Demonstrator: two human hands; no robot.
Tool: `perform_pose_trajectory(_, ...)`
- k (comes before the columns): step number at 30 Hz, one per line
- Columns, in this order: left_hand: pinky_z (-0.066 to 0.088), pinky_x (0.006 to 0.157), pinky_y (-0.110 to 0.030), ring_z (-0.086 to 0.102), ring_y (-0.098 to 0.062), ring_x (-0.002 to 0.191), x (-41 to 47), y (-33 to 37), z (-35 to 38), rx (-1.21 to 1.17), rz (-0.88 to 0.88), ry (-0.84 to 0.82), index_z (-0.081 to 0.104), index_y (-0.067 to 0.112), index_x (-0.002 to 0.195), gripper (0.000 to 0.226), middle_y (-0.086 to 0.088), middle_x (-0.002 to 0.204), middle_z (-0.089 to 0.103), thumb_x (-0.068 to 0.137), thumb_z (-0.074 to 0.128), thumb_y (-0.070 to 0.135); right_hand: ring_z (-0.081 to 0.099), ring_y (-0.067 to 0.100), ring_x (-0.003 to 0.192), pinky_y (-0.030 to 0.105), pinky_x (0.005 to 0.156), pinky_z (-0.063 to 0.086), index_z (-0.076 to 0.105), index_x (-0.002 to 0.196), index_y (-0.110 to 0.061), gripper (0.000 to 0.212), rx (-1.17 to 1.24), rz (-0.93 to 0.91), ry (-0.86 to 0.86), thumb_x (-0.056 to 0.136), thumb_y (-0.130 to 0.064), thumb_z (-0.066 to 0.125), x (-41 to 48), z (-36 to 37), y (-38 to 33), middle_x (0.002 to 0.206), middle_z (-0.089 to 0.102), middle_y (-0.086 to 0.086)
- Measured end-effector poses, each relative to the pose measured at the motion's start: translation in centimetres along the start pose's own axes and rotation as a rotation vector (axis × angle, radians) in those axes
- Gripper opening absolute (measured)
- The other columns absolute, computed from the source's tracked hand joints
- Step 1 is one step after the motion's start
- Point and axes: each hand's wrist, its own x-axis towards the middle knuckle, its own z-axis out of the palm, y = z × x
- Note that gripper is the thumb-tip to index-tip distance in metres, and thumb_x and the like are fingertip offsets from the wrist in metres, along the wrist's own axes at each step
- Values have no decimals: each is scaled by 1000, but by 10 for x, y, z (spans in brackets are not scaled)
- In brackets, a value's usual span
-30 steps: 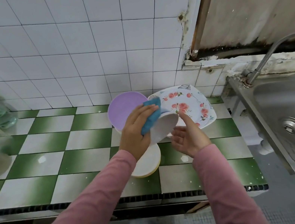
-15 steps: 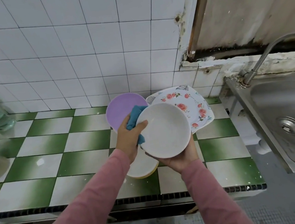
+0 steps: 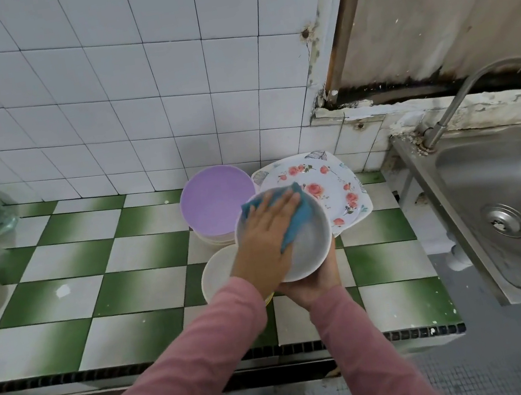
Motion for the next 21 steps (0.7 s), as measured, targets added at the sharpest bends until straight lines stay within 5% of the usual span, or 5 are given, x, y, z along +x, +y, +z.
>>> perform_pose_trajectory(4,-5,123,-42,-11,-17,151,-6,1,21,145,-259,-502,-6,27,157,65,10,163,-13,105,31,38,68,33,111,50,105,47,76,116,-17,58,54,-101,24,93,-62,48,2,4,1,128,67,12)
perform_pose_trajectory(7,-4,123,-43,-14,-18,150,4,9,10,97,-300,-682,-12,27,155,63,8,162,-21,106,26,39,58,31,126,52,115,36,68,128,-18,62,43,-98,77,89,-64,54,5,2,0,132,65,10)
perform_pose_trajectory(13,33,104,-31,50,-27,125,16,34,-28,-161,-416,-891,32,27,152,49,-7,141,53,106,26,43,71,32,90,50,92,55,72,110,-19,62,-103,-152,127,85,-70,48,6,-2,-9,101,73,14)
perform_pose_trajectory(17,38,101,-33,54,-24,114,22,29,-40,-224,-408,-955,53,27,134,42,-2,127,59,104,32,47,72,32,88,46,82,58,79,101,-20,60,-121,-166,102,90,-66,43,-4,1,-10,101,74,14)
perform_pose_trajectory(21,44,99,-31,58,-16,107,24,16,-54,-628,-626,-768,56,23,130,45,1,120,63,97,46,52,70,34,95,47,81,59,65,125,-15,64,-65,-186,100,92,-66,45,-12,6,-18,110,71,17)
